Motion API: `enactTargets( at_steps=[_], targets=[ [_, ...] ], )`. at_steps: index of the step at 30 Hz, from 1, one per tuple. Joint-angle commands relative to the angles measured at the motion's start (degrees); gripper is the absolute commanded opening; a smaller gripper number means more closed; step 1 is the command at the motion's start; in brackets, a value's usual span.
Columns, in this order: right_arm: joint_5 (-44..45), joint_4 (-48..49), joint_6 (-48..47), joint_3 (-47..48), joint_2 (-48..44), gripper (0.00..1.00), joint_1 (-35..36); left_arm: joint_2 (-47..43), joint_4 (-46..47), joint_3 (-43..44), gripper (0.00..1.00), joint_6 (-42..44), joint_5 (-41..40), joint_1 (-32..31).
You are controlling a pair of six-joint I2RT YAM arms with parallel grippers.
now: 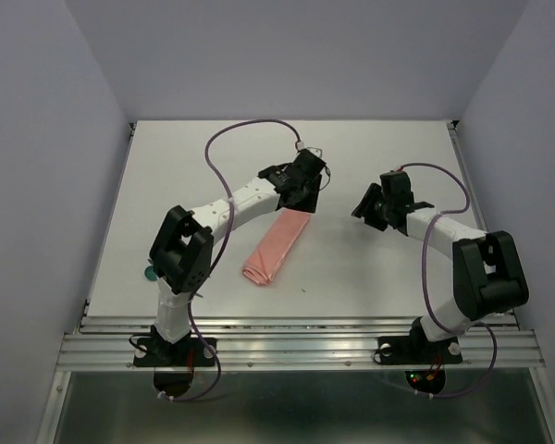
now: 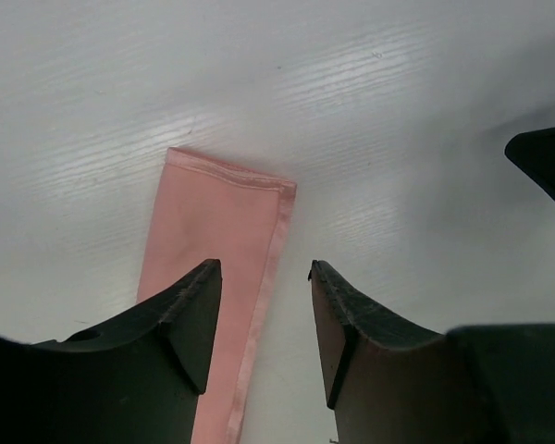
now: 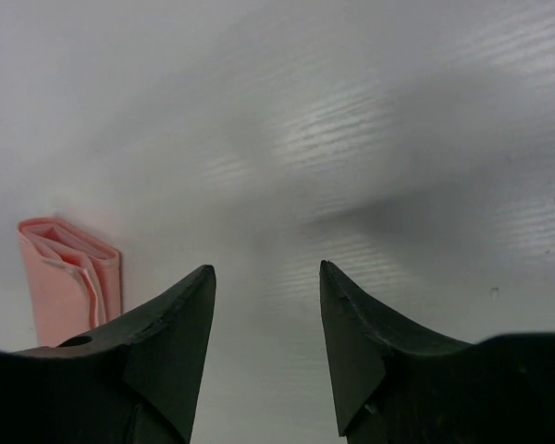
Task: Fold the napkin into a case and place the utensils inside
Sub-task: Fold the 2/3-rectangle-folded napkin at the center of the board.
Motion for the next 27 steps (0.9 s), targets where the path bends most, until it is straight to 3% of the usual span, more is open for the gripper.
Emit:
enactTargets(
  at_steps=[1,10,18,27],
  targets=[
    [0.15,0.74,-1.05,-1.69,-4.72,0.54,-0.73,1.59,-2.2,4.56,0.55,1.17,-5.94,-3.13],
    [-0.81,1.27,-0.71,-2.75,-4.37,0.55,-0.73,6.87,-0.19,4.13,0.57,3.36,-9.53,-6.92],
    [-2.22,2.76,0.17,-3.72,-3.67,0.55,-0.73,9.77,-0.88,5.36,0.43,5.21,-14.73,-8.15],
    [-3.28,3.38,0.7,-3.9,-3.23,0.56,-0.73,11.53,-0.44,4.92,0.43,6.18,-15.52,-8.95]
  ],
)
